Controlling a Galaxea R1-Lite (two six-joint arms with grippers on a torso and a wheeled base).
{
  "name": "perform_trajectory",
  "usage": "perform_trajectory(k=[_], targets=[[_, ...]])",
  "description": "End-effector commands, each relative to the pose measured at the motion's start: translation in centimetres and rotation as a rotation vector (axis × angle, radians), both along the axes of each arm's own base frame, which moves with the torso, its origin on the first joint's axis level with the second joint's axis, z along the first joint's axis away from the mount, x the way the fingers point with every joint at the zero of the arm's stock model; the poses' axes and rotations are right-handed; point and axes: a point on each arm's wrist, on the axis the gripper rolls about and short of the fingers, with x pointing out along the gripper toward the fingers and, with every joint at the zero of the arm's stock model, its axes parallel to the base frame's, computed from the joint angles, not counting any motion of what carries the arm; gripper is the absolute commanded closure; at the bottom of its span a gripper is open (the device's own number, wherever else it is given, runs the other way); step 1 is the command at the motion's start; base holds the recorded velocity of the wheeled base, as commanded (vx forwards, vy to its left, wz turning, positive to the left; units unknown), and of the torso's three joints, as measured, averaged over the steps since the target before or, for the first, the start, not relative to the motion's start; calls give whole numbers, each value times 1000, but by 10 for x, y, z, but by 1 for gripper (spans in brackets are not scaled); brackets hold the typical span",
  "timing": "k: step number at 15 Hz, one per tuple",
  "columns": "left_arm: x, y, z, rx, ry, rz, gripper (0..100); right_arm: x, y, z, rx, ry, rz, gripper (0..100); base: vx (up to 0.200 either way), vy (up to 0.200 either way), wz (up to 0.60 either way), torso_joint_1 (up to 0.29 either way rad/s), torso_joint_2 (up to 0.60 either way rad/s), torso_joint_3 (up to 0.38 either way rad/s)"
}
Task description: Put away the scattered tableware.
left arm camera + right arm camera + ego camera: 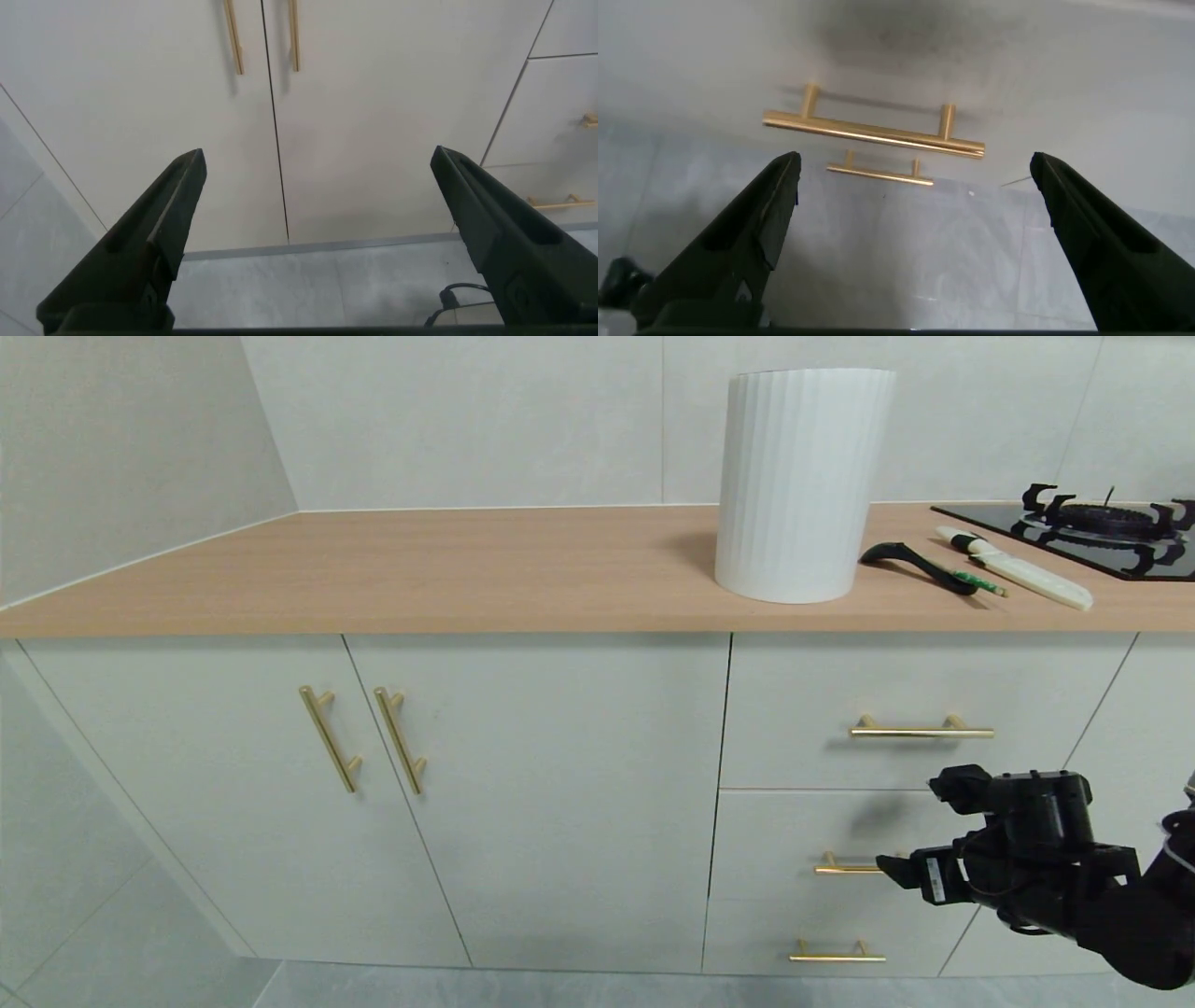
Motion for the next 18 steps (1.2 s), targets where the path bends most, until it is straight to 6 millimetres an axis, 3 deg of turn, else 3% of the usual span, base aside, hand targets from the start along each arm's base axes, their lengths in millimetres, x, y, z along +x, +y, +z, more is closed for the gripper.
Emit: perform_trajectory(k=[1, 8, 18], targets=[[0, 0, 0, 0, 2, 0, 0, 5, 0, -23, -6, 36, -33, 0, 0, 0, 0, 0, 0, 0], [0, 0, 0, 0, 0, 0, 0, 22, 2, -55, 13, -65, -102, 0, 0, 0, 0, 0, 0, 0], [0, 0, 0, 0, 0, 0, 0, 35, 4, -68, 43, -73, -136, 0, 0, 0, 0, 0, 0, 0]])
